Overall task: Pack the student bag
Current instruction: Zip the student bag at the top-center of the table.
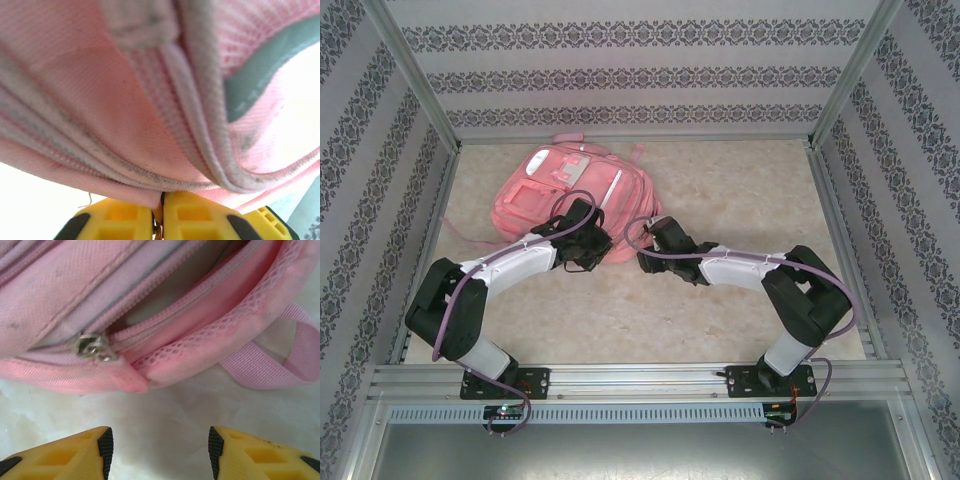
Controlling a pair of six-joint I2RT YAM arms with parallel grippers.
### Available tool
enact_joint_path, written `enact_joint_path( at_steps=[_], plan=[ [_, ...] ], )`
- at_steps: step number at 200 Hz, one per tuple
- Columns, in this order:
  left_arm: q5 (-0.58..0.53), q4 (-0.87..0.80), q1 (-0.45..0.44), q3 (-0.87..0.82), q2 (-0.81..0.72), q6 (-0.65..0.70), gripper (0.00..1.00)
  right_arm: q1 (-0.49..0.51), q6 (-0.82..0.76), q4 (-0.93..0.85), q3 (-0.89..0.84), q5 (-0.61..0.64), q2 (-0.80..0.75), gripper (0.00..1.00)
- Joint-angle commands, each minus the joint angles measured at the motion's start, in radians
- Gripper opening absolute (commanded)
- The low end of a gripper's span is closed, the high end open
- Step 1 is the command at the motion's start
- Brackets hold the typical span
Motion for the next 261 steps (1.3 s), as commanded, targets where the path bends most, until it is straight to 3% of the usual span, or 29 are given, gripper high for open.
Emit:
enact_joint_path(
  at_steps=[1, 99, 190, 206, 239, 261],
  plan=[
    [-0.088, -0.072, 0.011, 0.033, -0.006, 0.012, 0.04, -0.019, -0.028, 0.033, 0.037, -0.025, 0.008, 0.55],
    [-0.113, -0.122, 0.014, 0.076, -0.018, 0.062, 0.00, -0.059, -0.012, 0.068, 0.017, -0.114, 0.024, 0.52],
    [-0.086, -0.110, 0.015, 0.088, -0.011, 0.074, 0.00, -0.039, -0.049, 0.053, 0.118, -0.161, 0.099, 0.49],
    [-0.084, -0.109, 0.014, 0.088, -0.013, 0.077, 0.00, -0.034, -0.053, 0.050, 0.129, -0.153, 0.102, 0.42],
    [-0.097, -0.128, 0.016, 0.089, -0.022, 0.089, 0.00, -0.034, -0.067, 0.031, 0.130, -0.111, 0.077, 0.00],
    [-0.119, -0.156, 0.026, 0.084, -0.042, 0.103, 0.00, -0.048, -0.055, 0.019, 0.098, -0.058, 0.041, 0.00]
  ],
)
